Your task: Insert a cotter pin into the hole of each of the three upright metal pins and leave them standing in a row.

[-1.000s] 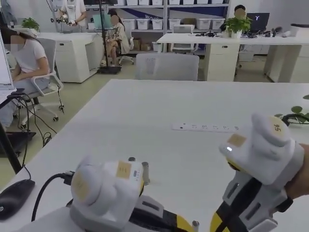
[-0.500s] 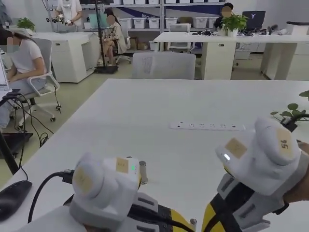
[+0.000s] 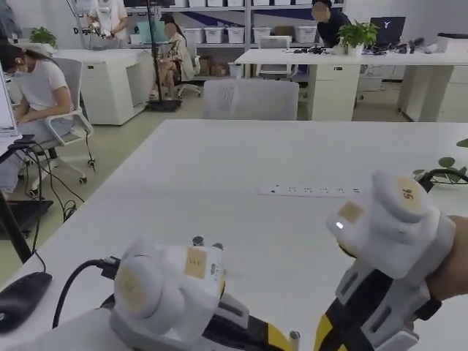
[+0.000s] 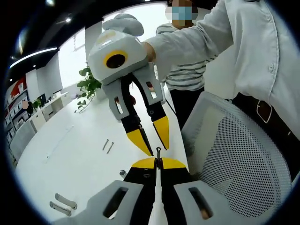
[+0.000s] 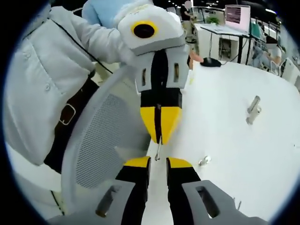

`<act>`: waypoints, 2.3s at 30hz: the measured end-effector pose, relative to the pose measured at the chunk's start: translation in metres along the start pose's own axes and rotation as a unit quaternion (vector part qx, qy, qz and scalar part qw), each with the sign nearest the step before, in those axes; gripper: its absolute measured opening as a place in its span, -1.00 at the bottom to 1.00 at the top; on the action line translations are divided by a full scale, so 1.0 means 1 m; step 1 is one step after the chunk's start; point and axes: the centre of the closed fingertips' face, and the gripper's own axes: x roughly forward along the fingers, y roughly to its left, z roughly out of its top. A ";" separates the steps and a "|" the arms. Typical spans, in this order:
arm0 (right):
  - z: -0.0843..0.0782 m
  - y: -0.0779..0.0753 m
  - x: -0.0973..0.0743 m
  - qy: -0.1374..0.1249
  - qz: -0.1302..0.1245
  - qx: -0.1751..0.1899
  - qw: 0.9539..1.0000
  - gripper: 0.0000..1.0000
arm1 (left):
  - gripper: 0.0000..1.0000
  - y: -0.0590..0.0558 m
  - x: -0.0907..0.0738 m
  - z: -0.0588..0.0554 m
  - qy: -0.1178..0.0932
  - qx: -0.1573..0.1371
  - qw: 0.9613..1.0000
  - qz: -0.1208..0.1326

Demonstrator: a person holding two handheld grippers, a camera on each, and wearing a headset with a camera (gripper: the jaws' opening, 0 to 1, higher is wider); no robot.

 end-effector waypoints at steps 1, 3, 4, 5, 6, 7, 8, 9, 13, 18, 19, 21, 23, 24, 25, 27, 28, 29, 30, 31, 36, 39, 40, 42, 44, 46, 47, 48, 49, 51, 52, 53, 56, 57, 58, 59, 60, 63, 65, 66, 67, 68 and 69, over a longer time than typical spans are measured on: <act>0.001 -0.001 0.000 -0.003 0.005 0.004 1.000 -0.70 | -1.00 -0.001 0.000 0.000 0.002 0.003 1.000 -0.002; 0.002 0.004 0.000 -0.008 0.023 0.016 1.000 -0.71 | -1.00 -0.002 0.001 0.001 0.003 0.007 1.000 -0.005; 0.003 0.004 0.001 -0.010 0.028 0.018 0.999 -0.71 | -1.00 -0.002 0.001 0.001 0.003 0.009 1.000 -0.006; 0.003 0.004 0.001 -0.012 0.035 0.023 0.999 -0.72 | -1.00 -0.002 0.001 0.001 0.004 0.010 1.000 -0.007; 0.003 0.005 0.001 -0.012 0.037 0.024 0.999 -0.73 | -1.00 -0.002 0.001 0.001 0.003 0.012 1.000 -0.008; 0.002 0.005 0.001 -0.011 0.040 0.027 0.999 -0.73 | -1.00 -0.003 0.001 0.002 0.004 0.012 1.000 -0.009; 0.001 0.006 0.002 -0.009 0.045 0.029 0.999 -0.73 | -1.00 -0.003 0.001 0.001 0.005 0.015 1.000 -0.010; 0.000 0.007 0.002 -0.008 0.051 0.032 0.998 -0.73 | -1.00 -0.004 0.001 0.001 0.005 0.017 1.000 -0.011; 0.000 0.010 0.003 -0.013 0.070 0.052 0.996 -0.73 | -1.00 -0.005 0.001 0.001 0.008 0.024 1.000 -0.016; 0.002 0.011 0.003 -0.020 0.084 0.071 0.994 -0.80 | -1.00 -0.008 0.003 0.001 0.010 0.030 0.999 -0.022; 0.002 0.012 0.004 -0.020 0.086 0.071 0.994 -0.82 | -1.00 -0.008 0.003 0.001 0.010 0.031 0.999 -0.023; 0.002 0.013 0.004 -0.018 0.090 0.073 0.993 -0.84 | -1.00 -0.008 0.004 0.002 0.010 0.032 0.999 -0.024; 0.002 0.012 0.004 -0.018 0.090 0.070 0.993 -0.87 | -1.00 -0.009 0.004 0.001 0.009 0.031 0.999 -0.025; 0.002 0.013 0.004 -0.018 0.091 0.070 0.993 -0.87 | -1.00 -0.009 0.004 0.001 0.010 0.031 0.999 -0.024; 0.002 0.012 0.004 -0.017 0.088 0.065 0.994 -0.87 | -1.00 -0.008 0.004 0.001 0.009 0.027 0.999 -0.023; 0.002 0.012 0.004 -0.016 0.080 0.055 0.995 -0.87 | -1.00 -0.007 0.004 0.000 0.008 0.020 1.000 -0.020; 0.001 0.009 0.005 -0.014 0.068 0.041 0.997 -0.88 | -1.00 -0.006 0.003 0.000 0.007 0.016 1.000 -0.018; 0.001 0.007 0.005 -0.014 0.059 0.033 0.998 -0.88 | -1.00 -0.005 0.003 -0.001 0.005 0.009 1.000 -0.016; 0.001 0.007 0.005 -0.014 0.057 0.034 0.998 -0.88 | -1.00 -0.003 0.003 -0.001 0.003 -0.002 1.000 -0.013; 0.001 0.006 0.005 -0.015 0.051 0.031 0.998 -0.88 | -1.00 -0.002 0.003 -0.002 0.001 -0.011 1.000 -0.012; 0.002 -0.005 0.002 -0.011 0.001 -0.003 1.000 -0.91 | -1.00 0.008 0.003 -0.005 -0.008 -0.067 0.998 0.005; 0.002 -0.006 0.002 -0.007 -0.017 -0.017 1.000 -0.91 | -1.00 0.010 0.002 -0.006 -0.014 -0.085 0.996 0.007; 0.002 -0.007 0.001 -0.006 -0.025 -0.024 0.999 -0.91 | -1.00 0.011 0.003 -0.006 -0.016 -0.101 0.995 0.009; 0.002 -0.013 0.000 0.002 -0.048 -0.044 0.998 -0.92 | -1.00 0.014 0.002 -0.008 -0.019 -0.114 0.993 0.014; 0.003 -0.016 -0.001 0.008 -0.069 -0.062 0.996 -0.92 | -1.00 0.015 0.002 -0.009 -0.020 -0.124 0.992 0.018; 0.005 -0.019 -0.002 0.014 -0.089 -0.080 0.993 -0.92 | -1.00 0.019 0.001 -0.010 -0.021 -0.132 0.991 0.026; 0.005 -0.020 -0.002 0.017 -0.096 -0.090 0.991 -0.92 | -1.00 0.020 0.000 -0.010 -0.023 -0.138 0.990 0.029; 0.006 -0.020 -0.002 0.019 -0.105 -0.095 0.990 -0.92 | -1.00 0.021 0.000 -0.011 -0.024 -0.139 0.989 0.031; 0.006 -0.021 -0.002 0.020 -0.110 -0.096 0.989 -0.92 | -1.00 0.023 -0.001 -0.011 -0.026 -0.146 0.988 0.035; 0.007 -0.023 -0.002 0.021 -0.122 -0.102 0.987 -0.92 | -1.00 0.025 -0.002 -0.011 -0.031 -0.151 0.987 0.039; 0.007 -0.024 -0.003 0.023 -0.127 -0.103 0.986 -0.92 | -1.00 0.025 -0.003 -0.011 -0.032 -0.152 0.987 0.041; 0.008 -0.024 -0.003 0.024 -0.131 -0.101 0.986 -0.92 | -1.00 0.026 -0.003 -0.010 -0.033 -0.152 0.987 0.042; 0.007 -0.027 -0.004 0.023 -0.137 -0.099 0.985 -0.92 | -1.00 0.026 -0.003 -0.010 -0.035 -0.150 0.987 0.048; 0.007 -0.027 -0.004 0.021 -0.139 -0.096 0.985 -0.92 | -1.00 0.027 -0.003 -0.010 -0.036 -0.149 0.987 0.049; 0.007 -0.027 -0.004 0.019 -0.139 -0.094 0.986 -0.92 | -1.00 0.026 -0.003 -0.009 -0.036 -0.147 0.987 0.049; 0.007 -0.026 -0.003 0.017 -0.138 -0.094 0.986 -0.92 | -1.00 0.026 -0.003 -0.009 -0.034 -0.144 0.988 0.048; 0.006 -0.025 -0.003 0.017 -0.135 -0.092 0.986 -0.92 | -1.00 0.023 -0.002 -0.009 -0.031 -0.141 0.989 0.043; 0.003 -0.020 0.001 0.030 -0.128 -0.093 0.987 -0.91 | -1.00 0.019 0.002 -0.010 -0.016 -0.125 0.991 0.033; 0.002 -0.020 0.001 0.036 -0.128 -0.097 0.986 -0.90 | -1.00 0.019 0.003 -0.010 -0.014 -0.123 0.992 0.030; 0.001 -0.021 0.000 0.035 -0.130 -0.093 0.987 -0.90 | -1.00 0.019 0.003 -0.010 -0.014 -0.123 0.992 0.030; 0.001 -0.021 0.000 0.035 -0.130 -0.092 0.987 -0.88 | -1.00 0.019 0.003 -0.010 -0.014 -0.124 0.992 0.029; 0.001 -0.022 -0.001 0.033 -0.134 -0.088 0.986 -0.85 | -1.00 0.018 0.003 -0.010 -0.015 -0.124 0.992 0.026; 0.000 -0.023 -0.001 0.032 -0.135 -0.084 0.987 -0.82 | -1.00 0.017 0.002 -0.011 -0.013 -0.122 0.992 0.024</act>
